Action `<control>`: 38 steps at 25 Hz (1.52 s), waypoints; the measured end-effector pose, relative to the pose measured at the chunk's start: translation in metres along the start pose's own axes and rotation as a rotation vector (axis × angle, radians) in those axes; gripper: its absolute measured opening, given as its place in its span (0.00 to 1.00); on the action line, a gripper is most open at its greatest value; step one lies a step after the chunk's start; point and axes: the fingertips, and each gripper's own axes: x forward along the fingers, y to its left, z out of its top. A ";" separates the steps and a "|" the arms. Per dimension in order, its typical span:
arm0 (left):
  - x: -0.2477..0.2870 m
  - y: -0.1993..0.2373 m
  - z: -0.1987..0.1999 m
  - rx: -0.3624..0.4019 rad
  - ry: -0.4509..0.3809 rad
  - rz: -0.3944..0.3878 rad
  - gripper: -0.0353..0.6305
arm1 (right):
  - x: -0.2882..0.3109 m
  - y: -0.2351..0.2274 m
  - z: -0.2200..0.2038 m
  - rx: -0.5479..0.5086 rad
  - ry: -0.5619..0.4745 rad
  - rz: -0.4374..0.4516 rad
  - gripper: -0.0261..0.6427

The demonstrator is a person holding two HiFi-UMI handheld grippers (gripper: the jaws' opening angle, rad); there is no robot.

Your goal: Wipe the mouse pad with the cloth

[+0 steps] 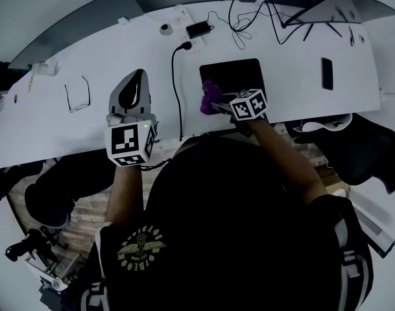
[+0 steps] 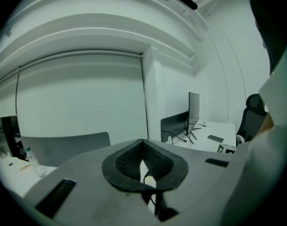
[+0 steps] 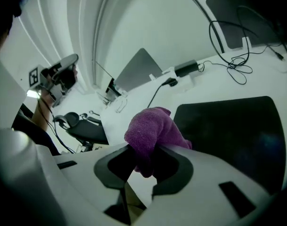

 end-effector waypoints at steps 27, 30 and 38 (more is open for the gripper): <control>0.031 -0.035 0.008 -0.011 0.001 0.000 0.06 | -0.046 -0.107 -0.068 -0.001 0.140 -0.221 0.19; 0.042 -0.059 0.017 -0.009 -0.001 -0.005 0.06 | -0.064 -0.122 -0.074 0.010 0.146 -0.223 0.19; 0.066 -0.114 0.033 -0.002 0.004 -0.006 0.06 | -0.110 -0.163 -0.085 0.036 0.151 -0.227 0.19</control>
